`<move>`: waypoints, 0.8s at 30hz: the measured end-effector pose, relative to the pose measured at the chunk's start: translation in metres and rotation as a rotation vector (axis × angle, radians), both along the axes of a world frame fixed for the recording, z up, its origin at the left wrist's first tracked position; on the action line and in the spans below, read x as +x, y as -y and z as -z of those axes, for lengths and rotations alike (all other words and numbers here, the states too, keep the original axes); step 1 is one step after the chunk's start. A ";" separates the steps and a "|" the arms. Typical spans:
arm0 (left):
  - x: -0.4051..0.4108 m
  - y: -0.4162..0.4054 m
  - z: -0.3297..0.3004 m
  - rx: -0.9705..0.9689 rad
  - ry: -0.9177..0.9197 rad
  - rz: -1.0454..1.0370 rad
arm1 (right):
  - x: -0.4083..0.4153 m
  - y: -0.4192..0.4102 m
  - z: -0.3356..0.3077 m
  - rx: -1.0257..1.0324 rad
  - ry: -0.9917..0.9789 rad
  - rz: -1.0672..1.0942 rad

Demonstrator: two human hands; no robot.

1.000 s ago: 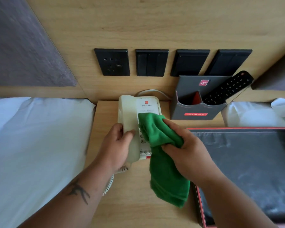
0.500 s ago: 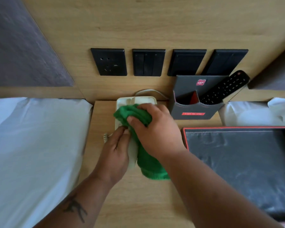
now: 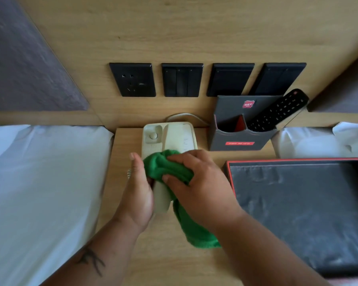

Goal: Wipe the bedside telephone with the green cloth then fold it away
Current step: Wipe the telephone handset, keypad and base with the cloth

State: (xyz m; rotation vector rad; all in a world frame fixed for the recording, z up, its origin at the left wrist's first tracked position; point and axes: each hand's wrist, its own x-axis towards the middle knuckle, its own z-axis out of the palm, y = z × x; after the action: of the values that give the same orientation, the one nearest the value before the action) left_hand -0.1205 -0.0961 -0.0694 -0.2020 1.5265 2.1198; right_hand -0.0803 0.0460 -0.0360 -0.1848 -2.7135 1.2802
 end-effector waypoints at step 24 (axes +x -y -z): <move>0.000 -0.007 -0.008 0.050 0.040 0.096 | -0.004 -0.037 -0.029 0.269 -0.105 -0.101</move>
State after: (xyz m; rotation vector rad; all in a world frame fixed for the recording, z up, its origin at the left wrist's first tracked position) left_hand -0.1208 -0.0893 -0.0611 -0.1495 1.4304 2.0635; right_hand -0.0846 0.0827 -0.0069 0.0475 -2.7966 0.9045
